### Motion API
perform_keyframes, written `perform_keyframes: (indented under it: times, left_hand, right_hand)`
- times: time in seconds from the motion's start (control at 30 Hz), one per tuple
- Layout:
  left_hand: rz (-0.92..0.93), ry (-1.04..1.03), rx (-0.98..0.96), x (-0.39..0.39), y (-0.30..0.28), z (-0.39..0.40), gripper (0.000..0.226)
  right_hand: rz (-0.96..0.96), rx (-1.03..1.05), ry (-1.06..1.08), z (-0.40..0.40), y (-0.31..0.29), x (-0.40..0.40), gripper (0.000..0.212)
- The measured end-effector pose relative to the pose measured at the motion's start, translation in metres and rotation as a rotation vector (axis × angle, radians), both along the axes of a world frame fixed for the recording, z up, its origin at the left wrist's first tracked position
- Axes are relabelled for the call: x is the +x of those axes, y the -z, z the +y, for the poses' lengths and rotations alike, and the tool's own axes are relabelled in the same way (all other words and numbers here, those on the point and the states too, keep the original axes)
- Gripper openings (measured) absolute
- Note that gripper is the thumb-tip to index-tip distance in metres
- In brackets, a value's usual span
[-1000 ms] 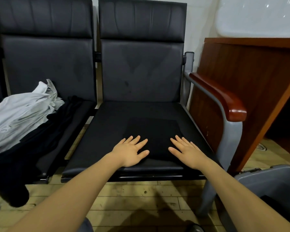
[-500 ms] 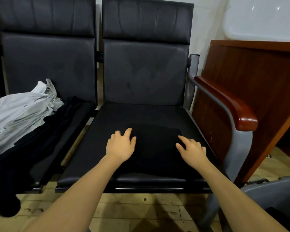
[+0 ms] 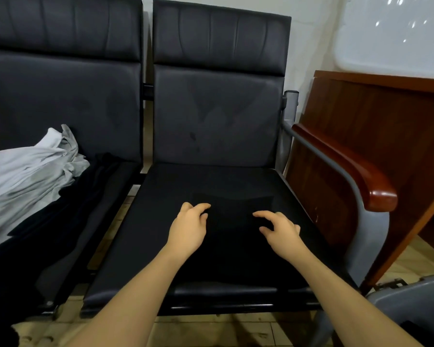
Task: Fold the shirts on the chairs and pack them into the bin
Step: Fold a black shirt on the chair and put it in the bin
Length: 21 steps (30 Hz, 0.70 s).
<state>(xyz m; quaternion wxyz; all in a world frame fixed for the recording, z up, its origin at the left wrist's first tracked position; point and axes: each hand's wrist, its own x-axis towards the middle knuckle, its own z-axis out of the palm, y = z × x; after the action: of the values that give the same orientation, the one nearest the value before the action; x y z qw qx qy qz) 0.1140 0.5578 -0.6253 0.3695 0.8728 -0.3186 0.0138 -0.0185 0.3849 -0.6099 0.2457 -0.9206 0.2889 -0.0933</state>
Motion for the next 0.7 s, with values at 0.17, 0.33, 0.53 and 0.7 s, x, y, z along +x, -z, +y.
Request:
perform_keyframes:
  times: [0.17, 0.33, 0.53, 0.7]
  left_hand:
    - [-0.047, 0.069, -0.172, -0.019, -0.018, 0.009, 0.032]
    - [-0.147, 0.152, -0.303, -0.039, -0.046, 0.017, 0.033]
    - [-0.258, 0.269, -0.344, -0.062, -0.08, 0.006, 0.034]
    - [-0.318, 0.381, -0.352, -0.088, -0.097, -0.028, 0.035]
  right_hand:
    - [-0.228, 0.055, 0.008, 0.017, -0.016, -0.014, 0.04]
    - [-0.422, -0.006, 0.013, 0.032, -0.036, -0.043, 0.038]
    - [-0.477, -0.126, 0.035, 0.03, -0.074, -0.079, 0.038]
    - [-0.579, -0.217, 0.095, 0.013, -0.084, -0.123, 0.04]
